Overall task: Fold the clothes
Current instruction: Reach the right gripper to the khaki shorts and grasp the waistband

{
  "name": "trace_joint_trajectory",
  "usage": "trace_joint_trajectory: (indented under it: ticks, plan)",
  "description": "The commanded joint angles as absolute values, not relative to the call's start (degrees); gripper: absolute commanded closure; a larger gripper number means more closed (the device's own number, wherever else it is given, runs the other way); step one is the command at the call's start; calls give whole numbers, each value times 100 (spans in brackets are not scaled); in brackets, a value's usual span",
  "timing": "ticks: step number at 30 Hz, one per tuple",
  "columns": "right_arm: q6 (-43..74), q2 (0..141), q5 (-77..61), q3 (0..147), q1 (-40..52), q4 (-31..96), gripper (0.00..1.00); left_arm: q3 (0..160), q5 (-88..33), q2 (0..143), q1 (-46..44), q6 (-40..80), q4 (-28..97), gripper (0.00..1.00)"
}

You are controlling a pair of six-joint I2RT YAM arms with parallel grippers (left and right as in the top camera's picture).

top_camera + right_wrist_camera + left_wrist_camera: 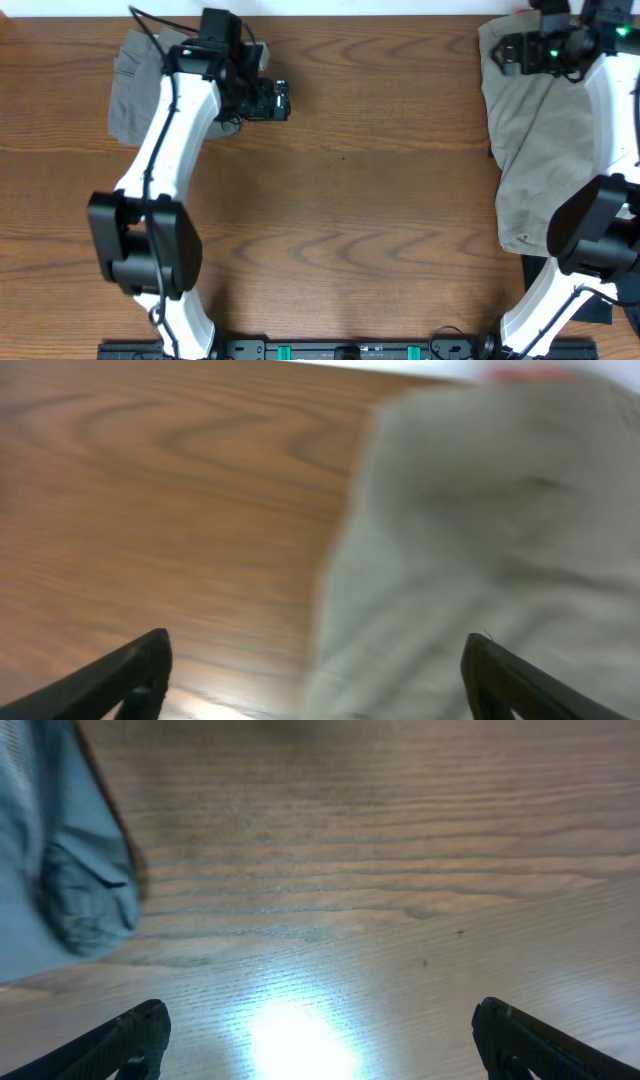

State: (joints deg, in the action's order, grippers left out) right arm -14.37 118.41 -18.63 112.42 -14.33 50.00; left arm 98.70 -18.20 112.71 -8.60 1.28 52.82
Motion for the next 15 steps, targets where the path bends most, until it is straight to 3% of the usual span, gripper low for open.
trace_joint_trajectory:
  ticks: [1,8,15]
  plan:
    - [-1024,11996,-1363,11356,-1822,5035,17,9950,-1905,11404,-897,108,5229,2]
    - [-1033,12591,-1645,11356,-1918,4919,21,9950,-1905,11445,-897,200,4956,7]
    - [-401,13378,-790,11356,-1669,4278,25,9950,-1903,11445,-897,246,4871,11]
